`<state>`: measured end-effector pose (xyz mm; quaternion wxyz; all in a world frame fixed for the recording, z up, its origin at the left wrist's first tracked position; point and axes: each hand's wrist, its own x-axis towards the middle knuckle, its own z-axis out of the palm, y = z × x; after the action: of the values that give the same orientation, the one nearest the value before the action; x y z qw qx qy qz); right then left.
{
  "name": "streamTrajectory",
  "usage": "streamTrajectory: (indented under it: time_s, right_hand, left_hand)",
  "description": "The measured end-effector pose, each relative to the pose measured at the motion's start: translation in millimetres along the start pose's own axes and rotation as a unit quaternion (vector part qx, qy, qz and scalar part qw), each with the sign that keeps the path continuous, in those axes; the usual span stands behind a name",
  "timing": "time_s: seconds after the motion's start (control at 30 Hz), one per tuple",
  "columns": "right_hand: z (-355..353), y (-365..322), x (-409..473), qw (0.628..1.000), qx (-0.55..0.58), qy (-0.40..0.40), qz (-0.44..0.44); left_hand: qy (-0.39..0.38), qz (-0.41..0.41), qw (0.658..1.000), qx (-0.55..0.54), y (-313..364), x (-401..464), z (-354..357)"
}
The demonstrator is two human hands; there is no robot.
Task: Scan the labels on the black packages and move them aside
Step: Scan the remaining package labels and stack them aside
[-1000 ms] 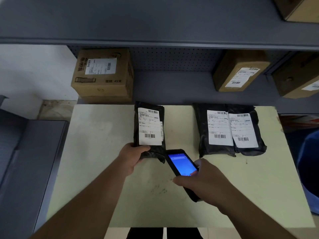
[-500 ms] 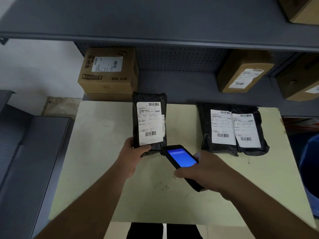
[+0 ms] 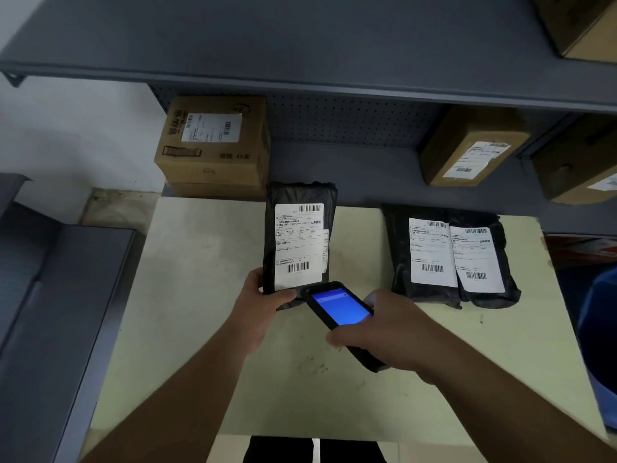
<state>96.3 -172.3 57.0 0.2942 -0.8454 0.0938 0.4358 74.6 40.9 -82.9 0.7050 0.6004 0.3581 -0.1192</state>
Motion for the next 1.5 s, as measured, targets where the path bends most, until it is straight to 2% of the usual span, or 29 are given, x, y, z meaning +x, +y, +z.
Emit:
streamTrajectory:
  time_s: [0.1,0.3,0.7,1.03,1.5]
  right_hand:
    - [2,-1,0,1.000,-0.002,0.004,-0.010]
    - [4,-2,0,1.000,0.009,0.018,-0.005]
    - [-11,11,-6,0.998,0.049,0.025,0.004]
    - [-42,45,-17,0.993,0.094,0.066,0.010]
    - [-92,110,-36,0.974,0.198,0.106,-0.002]
  left_hand:
    - [-0.016,0.013,1.000,0.019,1,0,-1]
    - [0.003,-0.012,1.000,-0.013,-5,2,-4]
    - [-0.017,-0.020,0.999,-0.022,-1,5,21]
    - [-0.122,-0.008,0.993,0.003,7,-2,78]
    - [-0.159,-0.039,0.986,0.010,12,-27,189]
